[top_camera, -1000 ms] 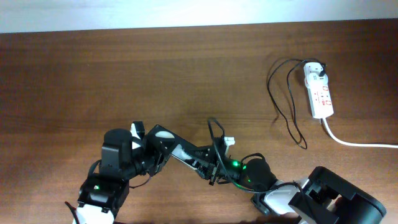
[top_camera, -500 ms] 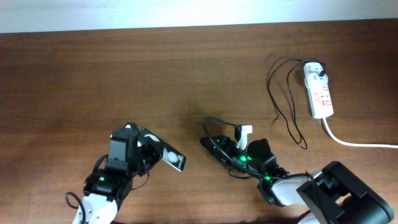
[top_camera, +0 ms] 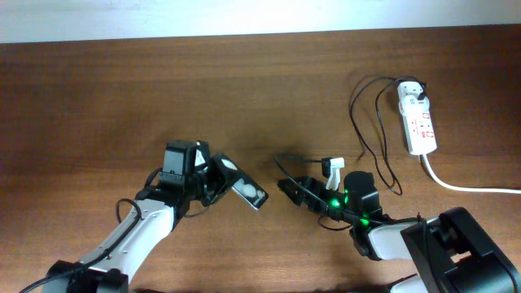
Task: Plug charger to phone and switch on socket
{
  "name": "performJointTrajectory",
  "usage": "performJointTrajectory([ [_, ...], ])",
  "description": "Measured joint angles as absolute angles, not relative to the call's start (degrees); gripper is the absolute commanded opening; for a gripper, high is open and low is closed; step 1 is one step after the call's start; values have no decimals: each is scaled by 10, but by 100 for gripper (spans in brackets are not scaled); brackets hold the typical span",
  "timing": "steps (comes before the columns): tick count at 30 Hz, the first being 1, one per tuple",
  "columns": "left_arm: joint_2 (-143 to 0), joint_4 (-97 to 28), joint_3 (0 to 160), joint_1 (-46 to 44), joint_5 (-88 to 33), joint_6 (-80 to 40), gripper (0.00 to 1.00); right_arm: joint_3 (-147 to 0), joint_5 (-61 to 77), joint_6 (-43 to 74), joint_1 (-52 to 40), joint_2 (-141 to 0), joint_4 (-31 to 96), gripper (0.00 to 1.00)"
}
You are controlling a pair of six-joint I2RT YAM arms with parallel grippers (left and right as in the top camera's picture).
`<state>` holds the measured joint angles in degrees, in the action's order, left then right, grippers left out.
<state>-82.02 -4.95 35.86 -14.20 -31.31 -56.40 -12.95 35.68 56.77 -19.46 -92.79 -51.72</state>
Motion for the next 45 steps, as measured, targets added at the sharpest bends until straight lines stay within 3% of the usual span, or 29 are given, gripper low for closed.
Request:
performJointTrajectory([
  [5, -820, -45, 387, -149, -269, -565, 0, -130, 357, 568, -195, -928, -520, 99],
  [11, -870, -331, 599, -150, -182, -469, 0, -130, 357, 567, -195, -928, -517, 99],
  [16, -963, -462, 710, -150, -117, -426, 0, -130, 357, 568, -195, -928, -516, 99],
  [20, -1041, -567, 747, -150, -130, -371, 0, -130, 355, 567, -195, -928, -516, 99],
  [28, -1066, -639, 746, -153, -399, -176, 0, -130, 355, 567, -195, -928, -510, 99],
  [30, -1067, -603, 722, -153, -427, -147, 0, -130, 355, 567, -195, -928, -510, 99],
  [33, -1069, -496, 602, -137, -521, -102, 0, -129, 355, 567, -195, -928, -508, 99],
  [36, -1072, -470, 493, -74, -612, -36, 0, -129, 355, 567, -195, -929, -508, 99],
  [38, -1072, -475, 428, -38, -758, 43, 0, -129, 355, 567, -195, -928, -508, 99],
  [43, -1072, -490, 401, -25, -863, 22, 0, -129, 355, 567, -195, -928, -508, 99],
  [45, -1072, -489, 435, -25, -868, -17, 8, -129, 355, 567, -195, -928, -508, 99],
])
